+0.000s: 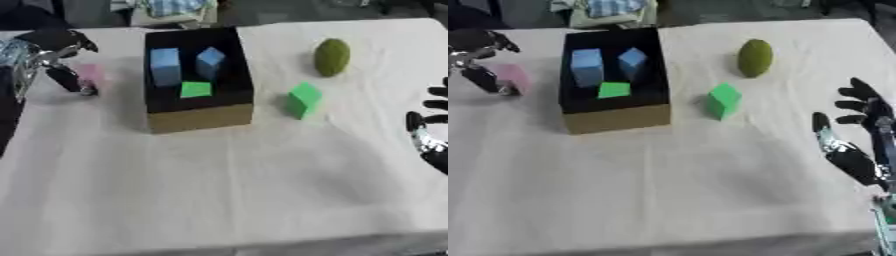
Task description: Pick up objects on the table and place them in the box.
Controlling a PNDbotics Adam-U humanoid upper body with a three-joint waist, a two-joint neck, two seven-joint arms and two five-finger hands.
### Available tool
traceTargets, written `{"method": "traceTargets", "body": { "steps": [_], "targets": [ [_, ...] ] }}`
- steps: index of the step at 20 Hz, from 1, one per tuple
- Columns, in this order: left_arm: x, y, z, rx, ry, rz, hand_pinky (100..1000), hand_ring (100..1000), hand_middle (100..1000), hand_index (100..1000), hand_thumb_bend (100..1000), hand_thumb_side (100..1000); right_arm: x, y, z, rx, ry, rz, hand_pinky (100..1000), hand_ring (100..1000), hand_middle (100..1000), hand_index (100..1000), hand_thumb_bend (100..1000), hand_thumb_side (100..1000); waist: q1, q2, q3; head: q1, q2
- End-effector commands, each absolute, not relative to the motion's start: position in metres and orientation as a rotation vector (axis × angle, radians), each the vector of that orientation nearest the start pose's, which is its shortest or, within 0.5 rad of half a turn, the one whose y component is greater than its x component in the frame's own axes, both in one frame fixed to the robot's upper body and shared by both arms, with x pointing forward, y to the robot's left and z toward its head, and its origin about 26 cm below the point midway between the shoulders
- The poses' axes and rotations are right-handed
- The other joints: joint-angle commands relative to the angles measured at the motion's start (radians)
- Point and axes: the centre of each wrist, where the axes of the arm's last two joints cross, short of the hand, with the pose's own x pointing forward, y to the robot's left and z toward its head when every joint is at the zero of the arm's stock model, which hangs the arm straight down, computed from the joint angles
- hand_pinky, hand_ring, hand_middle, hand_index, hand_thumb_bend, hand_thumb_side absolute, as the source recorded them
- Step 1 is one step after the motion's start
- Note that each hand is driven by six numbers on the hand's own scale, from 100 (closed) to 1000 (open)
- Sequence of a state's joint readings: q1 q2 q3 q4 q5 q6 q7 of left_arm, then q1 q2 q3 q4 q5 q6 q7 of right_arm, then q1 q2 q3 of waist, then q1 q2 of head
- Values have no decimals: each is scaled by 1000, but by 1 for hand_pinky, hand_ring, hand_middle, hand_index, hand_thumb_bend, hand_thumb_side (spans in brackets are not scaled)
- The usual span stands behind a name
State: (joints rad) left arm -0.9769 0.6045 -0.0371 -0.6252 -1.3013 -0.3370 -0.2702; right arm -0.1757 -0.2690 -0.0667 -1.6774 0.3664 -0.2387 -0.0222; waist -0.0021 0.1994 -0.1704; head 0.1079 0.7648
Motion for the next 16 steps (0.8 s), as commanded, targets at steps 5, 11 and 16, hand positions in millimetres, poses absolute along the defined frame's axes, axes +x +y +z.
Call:
{"method": "traceTargets", "body": {
  "steps": [5, 11, 16],
  "targets": [
    [474, 404, 201, 1204, -927, -1603, 863, 835, 805, 888, 528, 320, 318, -306, 93, -552, -2047, 529, 648, 777, 814, 964, 289, 506, -15, -7, 0, 2, 5],
    [474, 405, 199, 1185, -851, -1612, 848, 811, 771, 859, 381, 242, 318, -306, 93, -552, -2046, 528, 648, 776, 814, 964, 286, 512, -15, -7, 0, 2, 5],
    [474, 404, 200, 1178, -858, -1614, 832, 778, 710, 807, 280, 176, 318, -306, 93, -552, -2045, 526, 648, 776, 814, 964, 286, 511, -14, -8, 0, 0, 5]
  ]
}}
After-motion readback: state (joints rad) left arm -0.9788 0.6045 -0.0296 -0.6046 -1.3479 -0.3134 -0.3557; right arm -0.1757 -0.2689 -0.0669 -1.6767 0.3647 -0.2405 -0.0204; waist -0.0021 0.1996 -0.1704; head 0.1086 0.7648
